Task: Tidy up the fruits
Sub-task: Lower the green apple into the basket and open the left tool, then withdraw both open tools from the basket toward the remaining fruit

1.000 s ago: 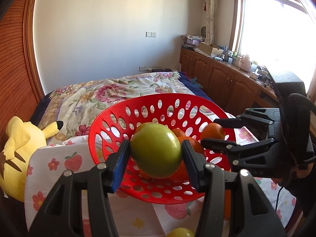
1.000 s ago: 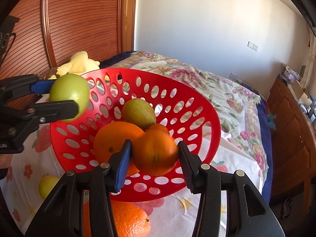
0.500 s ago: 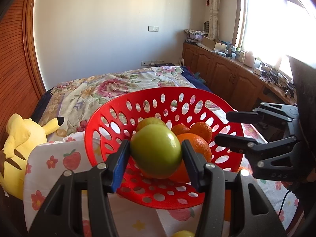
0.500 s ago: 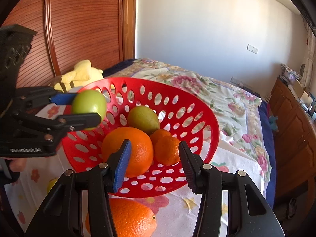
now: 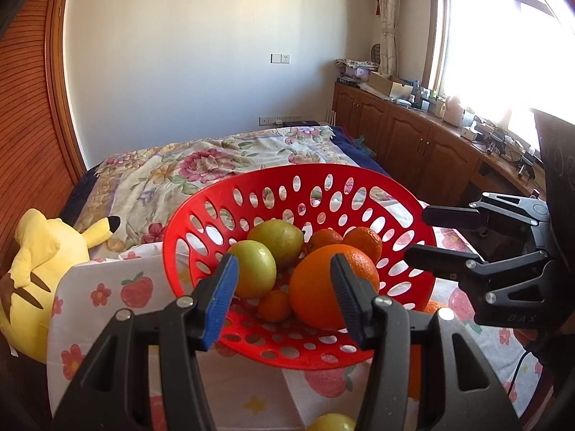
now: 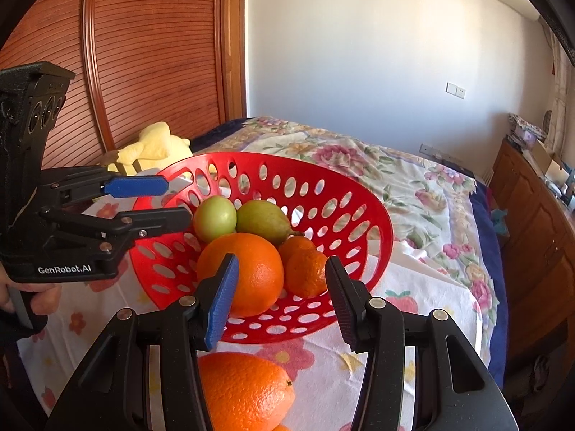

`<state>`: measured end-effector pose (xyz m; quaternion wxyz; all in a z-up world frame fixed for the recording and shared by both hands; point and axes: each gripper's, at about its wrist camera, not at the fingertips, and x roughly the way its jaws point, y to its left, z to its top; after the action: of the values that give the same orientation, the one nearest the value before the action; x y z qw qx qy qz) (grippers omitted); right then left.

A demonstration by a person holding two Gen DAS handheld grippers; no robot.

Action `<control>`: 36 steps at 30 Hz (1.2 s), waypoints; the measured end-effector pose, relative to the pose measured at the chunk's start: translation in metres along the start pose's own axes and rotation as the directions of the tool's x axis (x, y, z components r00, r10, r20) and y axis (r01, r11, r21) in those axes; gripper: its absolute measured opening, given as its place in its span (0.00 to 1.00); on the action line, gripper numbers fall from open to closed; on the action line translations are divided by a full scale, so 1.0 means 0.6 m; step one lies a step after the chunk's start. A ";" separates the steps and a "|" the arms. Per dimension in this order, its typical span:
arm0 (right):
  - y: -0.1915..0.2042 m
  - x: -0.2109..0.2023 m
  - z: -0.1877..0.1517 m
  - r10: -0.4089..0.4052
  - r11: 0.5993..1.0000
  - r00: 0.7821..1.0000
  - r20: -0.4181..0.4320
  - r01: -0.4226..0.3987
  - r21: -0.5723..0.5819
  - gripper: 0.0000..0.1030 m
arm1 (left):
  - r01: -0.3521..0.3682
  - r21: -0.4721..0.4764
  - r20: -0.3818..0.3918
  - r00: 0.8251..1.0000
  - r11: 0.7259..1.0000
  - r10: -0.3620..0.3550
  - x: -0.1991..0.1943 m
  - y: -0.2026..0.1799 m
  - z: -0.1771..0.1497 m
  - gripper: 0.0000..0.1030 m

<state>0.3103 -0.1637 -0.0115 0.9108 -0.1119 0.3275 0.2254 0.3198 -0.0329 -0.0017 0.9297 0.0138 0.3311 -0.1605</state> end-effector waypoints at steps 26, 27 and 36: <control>0.052 -0.157 -0.106 -0.004 0.991 0.997 0.080 -0.007 0.137 0.52 | 0.026 0.018 0.067 0.997 1.000 -0.027 -0.189 -0.032 -0.117 0.54; 0.056 -0.163 -0.110 -0.003 0.990 0.996 0.086 -0.009 0.140 0.52 | 0.027 0.023 0.068 0.997 0.999 -0.028 -0.194 -0.036 -0.122 0.54; 0.089 -0.195 -0.145 0.009 0.987 0.995 0.103 -0.025 0.159 0.54 | 0.026 0.017 0.047 0.999 1.000 -0.026 -0.209 -0.050 -0.170 0.54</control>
<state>0.1569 -0.1869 -0.0053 0.9304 -0.0237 0.2985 0.2115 0.1569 -0.0118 -0.0009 0.9349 0.0133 0.3081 -0.1756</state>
